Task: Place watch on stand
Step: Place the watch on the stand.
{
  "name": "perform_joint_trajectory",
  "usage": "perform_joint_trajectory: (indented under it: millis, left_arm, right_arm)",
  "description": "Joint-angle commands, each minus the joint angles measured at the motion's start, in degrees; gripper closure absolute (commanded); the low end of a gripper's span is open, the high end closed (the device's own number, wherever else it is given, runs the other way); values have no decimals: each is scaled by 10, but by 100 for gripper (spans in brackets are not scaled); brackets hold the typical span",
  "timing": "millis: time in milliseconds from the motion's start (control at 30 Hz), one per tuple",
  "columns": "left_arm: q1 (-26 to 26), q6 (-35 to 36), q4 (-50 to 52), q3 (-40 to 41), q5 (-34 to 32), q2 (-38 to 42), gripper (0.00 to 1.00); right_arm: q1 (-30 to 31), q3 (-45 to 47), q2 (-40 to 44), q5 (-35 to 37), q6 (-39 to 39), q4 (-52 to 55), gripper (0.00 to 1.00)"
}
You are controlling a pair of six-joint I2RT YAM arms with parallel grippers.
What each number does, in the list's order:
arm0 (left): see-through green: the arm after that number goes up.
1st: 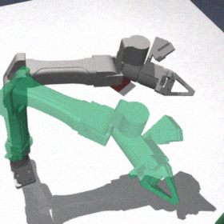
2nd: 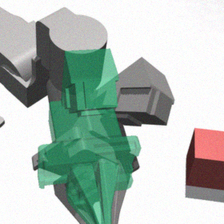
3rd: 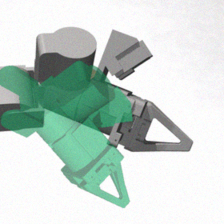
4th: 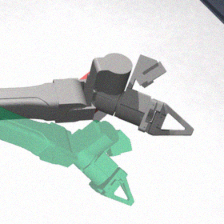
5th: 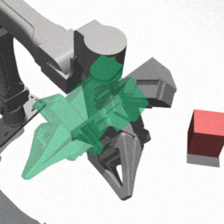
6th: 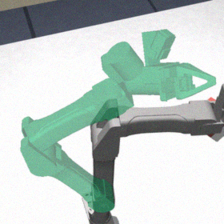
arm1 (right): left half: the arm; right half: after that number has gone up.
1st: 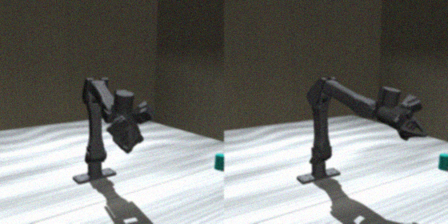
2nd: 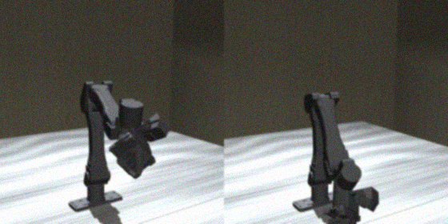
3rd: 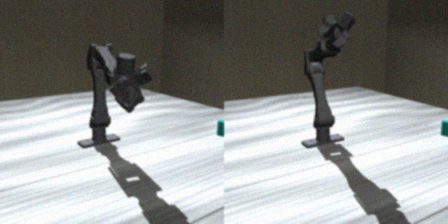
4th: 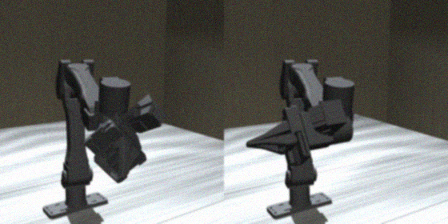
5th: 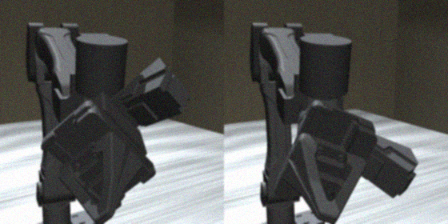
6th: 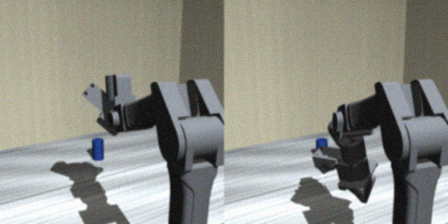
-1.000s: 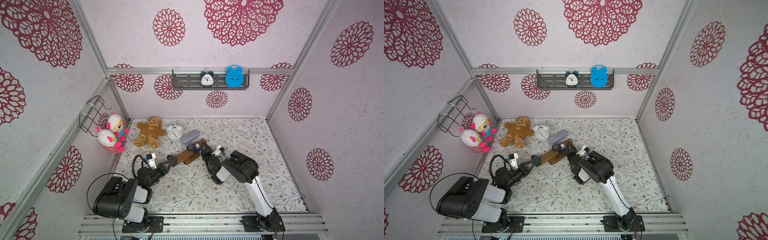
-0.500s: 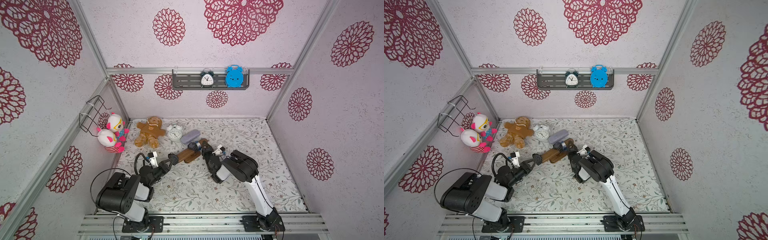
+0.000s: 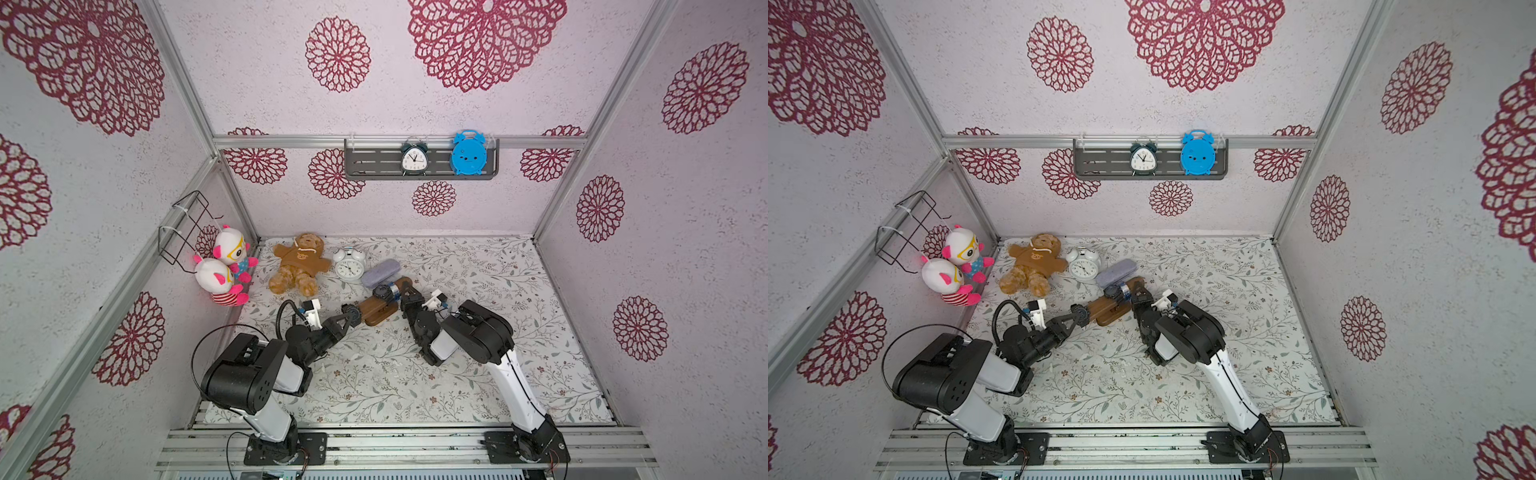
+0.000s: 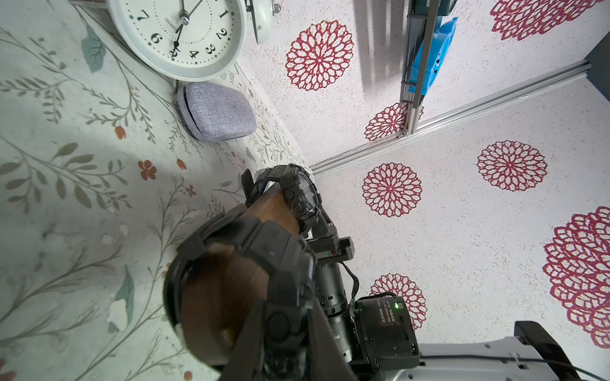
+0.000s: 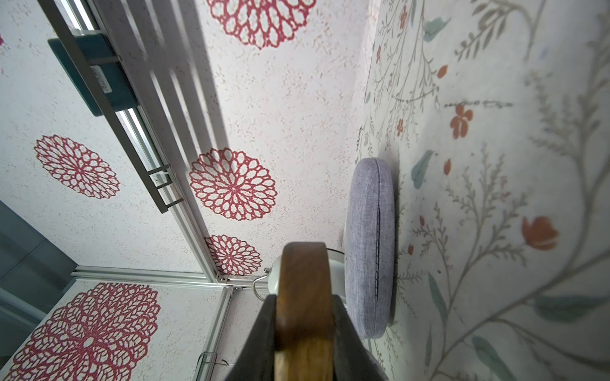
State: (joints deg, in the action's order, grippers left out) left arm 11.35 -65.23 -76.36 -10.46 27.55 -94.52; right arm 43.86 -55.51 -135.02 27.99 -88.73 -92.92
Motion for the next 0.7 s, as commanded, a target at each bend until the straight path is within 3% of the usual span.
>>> perform_joint_trajectory:
  millis: [0,267,333,367,400,667]
  left_arm:
    - [9,-4,-51,-12,5,4,78]
    - [11,-13,-51,-40,23,-25,57]
    - [11,-13,-50,-43,26,-25,34]
    - [11,-13,-50,-42,25,-23,27]
    - [11,-13,-51,-41,24,-22,1]
    - [10,-6,-45,-21,6,4,2]
  right_arm:
    - [5,-15,-5,-20,5,-38,100]
    - [5,0,0,-25,8,-38,100]
    - [5,1,3,-27,10,-38,100]
    - [5,1,3,-27,12,-38,100]
    - [5,1,4,-27,13,-38,100]
    - [5,5,5,-29,15,-38,100]
